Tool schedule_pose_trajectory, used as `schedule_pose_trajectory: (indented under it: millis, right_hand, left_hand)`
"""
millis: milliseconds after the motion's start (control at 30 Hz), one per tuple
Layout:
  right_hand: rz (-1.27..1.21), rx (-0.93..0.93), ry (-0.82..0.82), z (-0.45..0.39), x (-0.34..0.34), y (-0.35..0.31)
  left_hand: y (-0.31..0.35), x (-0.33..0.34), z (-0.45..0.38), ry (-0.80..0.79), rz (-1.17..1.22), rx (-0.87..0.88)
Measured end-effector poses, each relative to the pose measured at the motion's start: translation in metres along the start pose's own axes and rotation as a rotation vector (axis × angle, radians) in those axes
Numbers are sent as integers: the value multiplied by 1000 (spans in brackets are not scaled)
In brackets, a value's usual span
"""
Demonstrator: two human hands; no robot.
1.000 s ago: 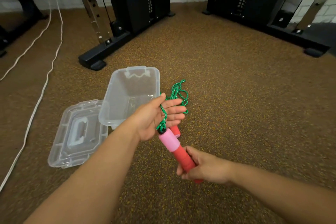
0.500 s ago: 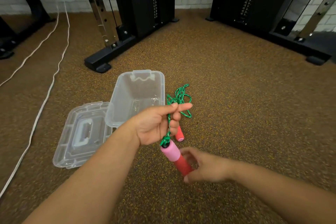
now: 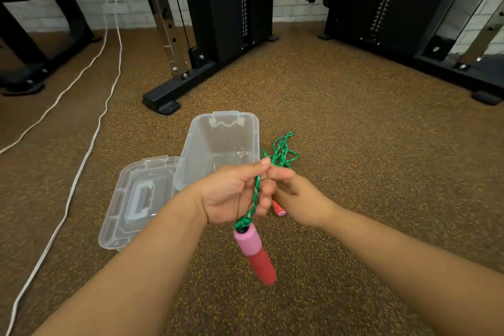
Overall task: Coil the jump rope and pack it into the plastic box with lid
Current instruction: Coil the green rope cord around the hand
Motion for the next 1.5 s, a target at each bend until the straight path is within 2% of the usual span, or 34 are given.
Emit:
schedule_pose_trajectory:
  millis: [100, 300, 467, 567, 700, 967, 1233, 1367, 1433, 1500]
  right_hand:
    - [106, 90, 36, 10, 12, 8]
    - [302, 17, -10, 46, 15, 15]
    - [484, -108, -152, 63, 18, -5]
    - [497, -198, -165, 64, 19, -24]
    - [389, -273, -78, 58, 7, -50]
    - [201, -246, 75, 32, -26, -67]
    - [239, -207, 120, 11, -47, -68]
    - [45, -123, 210, -3, -50, -61]
    - [-85, -28, 246, -8, -40, -46]
    - [-223, 40, 210, -8, -20, -33]
  left_hand:
    - [5, -9, 2, 61, 131, 95]
    - [13, -25, 5, 194, 288, 306]
    - [13, -28, 0, 279, 327, 329]
    - [12, -23, -2, 306, 265, 316]
    - [10, -22, 1, 307, 93, 259]
    - [9, -23, 11, 248, -85, 118]
    - [6, -7, 22, 128, -177, -10]
    - [7, 2, 27, 2, -184, -68]
    - [10, 9, 30, -29, -134, -50]
    - [13, 14, 32, -58, -51, 7]
Point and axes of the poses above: each hand's wrist, its own z-axis away from the middle knuckle, its own x-axis out of the palm, y = z × x, the point moved 1 cm from there along -z, towards the middle knuckle, and after that the axes turned 8 degrees about z, right-handed, at the moved point
